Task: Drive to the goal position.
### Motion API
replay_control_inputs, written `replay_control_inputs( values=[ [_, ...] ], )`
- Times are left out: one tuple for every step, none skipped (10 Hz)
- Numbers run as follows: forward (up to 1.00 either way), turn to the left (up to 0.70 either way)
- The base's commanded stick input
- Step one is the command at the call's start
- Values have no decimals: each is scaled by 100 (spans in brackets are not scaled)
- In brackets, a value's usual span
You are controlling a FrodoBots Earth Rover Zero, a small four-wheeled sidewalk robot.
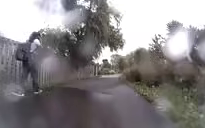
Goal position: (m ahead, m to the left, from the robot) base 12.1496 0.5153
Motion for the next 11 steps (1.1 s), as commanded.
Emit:
replay_control_inputs(
  values=[
    [85, 0],
    [85, 0],
    [85, 0],
    [85, 0],
    [85, -7],
    [85, -16],
    [85, -11],
    [85, 0],
    [85, 0],
    [85, 0],
    [85, 0]
  ],
)
